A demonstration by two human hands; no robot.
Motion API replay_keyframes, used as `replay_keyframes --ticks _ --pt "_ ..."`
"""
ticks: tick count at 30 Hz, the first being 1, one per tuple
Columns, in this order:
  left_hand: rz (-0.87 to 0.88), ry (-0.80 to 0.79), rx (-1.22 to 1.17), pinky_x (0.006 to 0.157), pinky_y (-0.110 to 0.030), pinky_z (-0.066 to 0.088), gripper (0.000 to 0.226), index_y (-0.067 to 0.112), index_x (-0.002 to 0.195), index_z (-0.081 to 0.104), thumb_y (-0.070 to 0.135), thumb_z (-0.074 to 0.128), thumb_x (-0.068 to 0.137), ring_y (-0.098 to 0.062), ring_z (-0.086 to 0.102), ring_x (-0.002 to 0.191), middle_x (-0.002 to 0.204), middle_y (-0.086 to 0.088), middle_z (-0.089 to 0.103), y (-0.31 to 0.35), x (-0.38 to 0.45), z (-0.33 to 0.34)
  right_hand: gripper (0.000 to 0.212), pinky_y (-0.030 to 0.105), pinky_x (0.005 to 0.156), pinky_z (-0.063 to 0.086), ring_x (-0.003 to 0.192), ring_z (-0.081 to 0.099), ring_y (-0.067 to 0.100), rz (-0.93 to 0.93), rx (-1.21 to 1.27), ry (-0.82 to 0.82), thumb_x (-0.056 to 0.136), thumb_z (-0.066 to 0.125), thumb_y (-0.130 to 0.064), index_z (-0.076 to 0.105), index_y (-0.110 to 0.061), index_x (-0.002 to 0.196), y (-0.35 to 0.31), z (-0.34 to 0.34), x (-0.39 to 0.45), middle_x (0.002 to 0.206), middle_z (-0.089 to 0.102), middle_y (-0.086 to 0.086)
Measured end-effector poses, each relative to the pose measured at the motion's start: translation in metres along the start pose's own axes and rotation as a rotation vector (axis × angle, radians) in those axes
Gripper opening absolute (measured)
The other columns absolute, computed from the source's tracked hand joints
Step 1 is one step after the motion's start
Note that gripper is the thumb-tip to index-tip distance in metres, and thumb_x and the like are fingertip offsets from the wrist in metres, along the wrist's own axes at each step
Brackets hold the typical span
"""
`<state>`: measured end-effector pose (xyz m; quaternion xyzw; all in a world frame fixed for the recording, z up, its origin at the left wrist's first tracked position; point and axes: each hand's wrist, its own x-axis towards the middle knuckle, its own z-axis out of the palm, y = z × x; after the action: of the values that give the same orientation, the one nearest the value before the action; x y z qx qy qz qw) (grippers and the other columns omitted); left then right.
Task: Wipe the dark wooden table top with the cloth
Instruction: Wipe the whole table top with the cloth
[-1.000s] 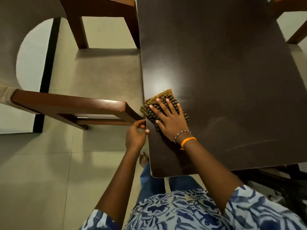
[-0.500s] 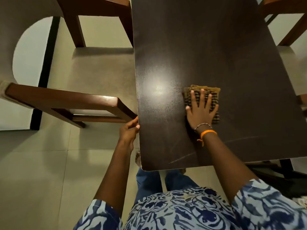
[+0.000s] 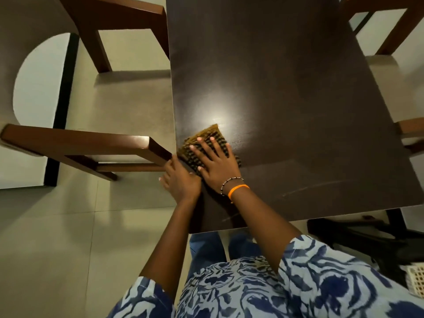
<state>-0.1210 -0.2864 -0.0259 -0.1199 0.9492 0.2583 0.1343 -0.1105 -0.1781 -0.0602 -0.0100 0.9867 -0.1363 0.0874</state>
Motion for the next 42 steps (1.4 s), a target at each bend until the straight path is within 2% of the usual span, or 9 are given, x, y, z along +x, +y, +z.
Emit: replay_keyframes --ticks 3,7,13,17,22,28,33,36,42 --pt "0.228 -0.019 0.138 0.116 -0.051 0.000 0.080 0.013 0.147 0.015 0.027 0.060 0.083 -0.032 0.021 0.140 0.149 -0.014 0.027 0.029 -0.019 0.017 0.063 0.054 0.113 0.005 0.147 0.003 0.022 0.112 -0.022 0.035 0.091 0.040 -0.041 0.013 -0.039 0.147 0.048 -0.010 -0.019 0.159 0.006 -0.008" --pt "0.444 -0.120 0.258 0.112 -0.052 -0.012 0.091 0.013 0.148 0.007 0.041 0.063 0.081 -0.030 0.008 0.144 0.153 -0.013 0.019 0.053 -0.032 0.039 0.063 0.056 0.112 0.011 0.146 0.008 0.024 0.306 -0.036 0.080 0.091 0.043 -0.039 0.014 -0.038 0.147 0.130 -0.031 -0.051 0.159 0.009 -0.007" --pt "0.548 -0.178 0.352 0.104 -0.052 -0.021 0.099 0.014 0.148 0.005 0.050 0.064 0.077 -0.031 -0.002 0.145 0.154 -0.011 0.017 0.075 -0.039 0.053 0.061 0.058 0.113 0.011 0.146 0.007 0.026 0.634 0.027 0.152 0.094 0.043 -0.036 0.013 -0.038 0.147 0.241 -0.059 -0.103 0.159 0.008 -0.006" --pt "0.574 -0.236 0.360 0.107 -0.054 -0.018 0.101 0.015 0.148 0.004 0.047 0.067 0.075 -0.031 -0.005 0.145 0.154 -0.010 0.015 0.078 -0.042 0.058 0.061 0.058 0.114 0.009 0.145 0.008 0.030 0.720 0.059 0.214 0.093 0.045 -0.032 0.017 -0.034 0.147 0.249 -0.060 -0.104 0.159 0.011 -0.001" --pt "0.526 -0.235 0.347 0.106 -0.055 -0.018 0.102 0.017 0.148 0.004 0.043 0.069 0.075 -0.031 -0.008 0.145 0.155 -0.007 0.011 0.076 -0.044 0.062 0.063 0.060 0.112 0.008 0.145 0.007 0.031 0.701 0.035 0.212 0.092 0.044 -0.035 0.016 -0.032 0.148 0.210 -0.049 -0.088 0.159 0.008 0.002" --pt "0.494 -0.231 0.373 0.108 -0.057 -0.014 0.103 0.016 0.148 0.004 0.038 0.071 0.074 -0.032 -0.006 0.144 0.153 -0.010 0.018 0.082 -0.047 0.062 0.064 0.058 0.112 -0.001 0.146 0.001 0.029 0.315 0.044 0.088 0.091 0.041 -0.038 0.012 -0.034 0.148 0.122 -0.024 -0.057 0.160 0.003 0.001" --pt "0.495 -0.225 0.434 0.109 -0.057 -0.014 0.101 0.012 0.148 0.003 0.036 0.070 0.076 -0.032 -0.010 0.144 0.155 -0.009 0.012 0.096 -0.056 0.063 0.060 0.054 0.114 0.004 0.146 0.007 0.025 0.101 0.014 0.062 0.092 0.039 -0.038 0.015 -0.040 0.146 0.151 -0.030 -0.071 0.159 0.008 -0.005" --pt "0.562 -0.256 0.490 0.109 -0.056 -0.015 0.102 0.008 0.147 0.001 0.041 0.067 0.077 -0.032 -0.015 0.143 0.157 -0.010 0.005 0.116 -0.061 0.072 0.059 0.053 0.114 0.005 0.146 0.008 0.024 0.175 0.013 0.088 0.091 0.041 -0.037 0.017 -0.042 0.145 0.191 -0.039 -0.089 0.159 0.010 -0.007" --pt "0.732 -0.317 0.624 0.107 -0.058 -0.016 0.105 0.004 0.147 0.000 0.049 0.065 0.077 -0.035 -0.017 0.142 0.157 -0.013 0.007 0.152 -0.065 0.091 0.062 0.058 0.113 0.010 0.146 0.010 0.027 0.523 0.003 0.159 0.092 0.046 -0.033 0.016 -0.039 0.146 0.291 -0.062 -0.138 0.159 0.011 -0.004"
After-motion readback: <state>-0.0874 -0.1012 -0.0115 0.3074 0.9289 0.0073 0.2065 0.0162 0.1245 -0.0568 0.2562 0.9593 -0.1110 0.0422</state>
